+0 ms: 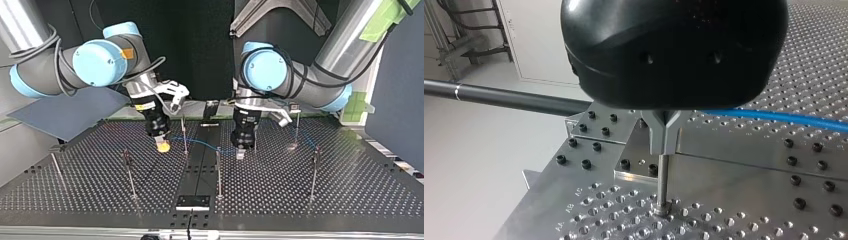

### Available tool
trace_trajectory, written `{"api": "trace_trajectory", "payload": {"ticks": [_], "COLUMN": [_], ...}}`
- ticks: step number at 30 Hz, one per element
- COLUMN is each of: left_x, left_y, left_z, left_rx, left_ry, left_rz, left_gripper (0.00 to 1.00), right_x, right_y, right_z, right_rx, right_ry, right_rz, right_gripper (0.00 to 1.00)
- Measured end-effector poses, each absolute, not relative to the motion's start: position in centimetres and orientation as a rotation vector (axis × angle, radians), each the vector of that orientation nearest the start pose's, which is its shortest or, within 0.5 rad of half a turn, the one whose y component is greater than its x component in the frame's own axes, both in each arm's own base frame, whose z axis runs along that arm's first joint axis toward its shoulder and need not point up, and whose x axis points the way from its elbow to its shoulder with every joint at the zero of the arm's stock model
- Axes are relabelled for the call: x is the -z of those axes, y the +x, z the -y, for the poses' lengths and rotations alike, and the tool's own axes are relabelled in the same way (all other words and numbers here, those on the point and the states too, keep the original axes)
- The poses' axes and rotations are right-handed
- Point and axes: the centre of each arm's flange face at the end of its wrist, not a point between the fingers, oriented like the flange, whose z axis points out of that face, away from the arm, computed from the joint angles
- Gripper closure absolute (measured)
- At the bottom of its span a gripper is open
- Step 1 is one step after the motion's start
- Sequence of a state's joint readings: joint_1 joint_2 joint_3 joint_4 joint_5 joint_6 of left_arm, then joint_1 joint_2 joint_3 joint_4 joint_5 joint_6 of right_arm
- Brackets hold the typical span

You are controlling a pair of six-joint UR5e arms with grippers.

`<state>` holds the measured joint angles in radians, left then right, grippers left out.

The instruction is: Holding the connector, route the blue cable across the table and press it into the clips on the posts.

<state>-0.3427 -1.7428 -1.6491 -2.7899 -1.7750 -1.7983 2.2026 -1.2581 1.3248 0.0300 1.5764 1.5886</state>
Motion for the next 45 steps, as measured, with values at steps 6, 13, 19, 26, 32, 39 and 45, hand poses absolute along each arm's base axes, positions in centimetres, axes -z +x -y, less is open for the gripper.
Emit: {"api": "trace_trajectory", "payload": {"ticks": [6,13,19,26,32,39,45], "left_x": [-37.7,-38.7,-40.7,-40.1,-39.1,-36.3,-35.1], "left_y": [50.1,51.5,52.6,54.5,56.4,58.4,59.6], "left_z": [29.4,29.2,29.0,28.6,28.9,28.6,28.2], "left_rx": [0.306,0.327,0.338,0.322,0.313,0.292,0.265], "left_ry": [-0.078,-0.091,-0.099,-0.100,-0.097,-0.100,-0.100], "left_rz": [-1.502,-1.460,-1.422,-1.446,-1.464,-1.512,-1.540], "left_gripper": [1.00,1.00,1.00,1.00,1.00,1.00,1.00], "right_x": [-42.8,-42.6,-43.1,-43.9,-43.3,-43.0,-43.1], "right_y": [46.5,46.2,46.5,46.6,46.5,46.0,45.6], "right_z": [42.2,43.2,43.7,44.7,46.5,48.4,49.1], "right_rx": [-1.592,-1.597,-1.610,-1.623,-1.609,-1.594,-1.595], "right_ry": [1.739,1.734,1.724,1.701,1.695,1.678,1.673], "right_rz": [0.917,0.917,0.910,0.909,0.922,0.931,0.929], "right_gripper": [1.00,1.00,1.00,1.00,1.00,1.00,1.00]}}
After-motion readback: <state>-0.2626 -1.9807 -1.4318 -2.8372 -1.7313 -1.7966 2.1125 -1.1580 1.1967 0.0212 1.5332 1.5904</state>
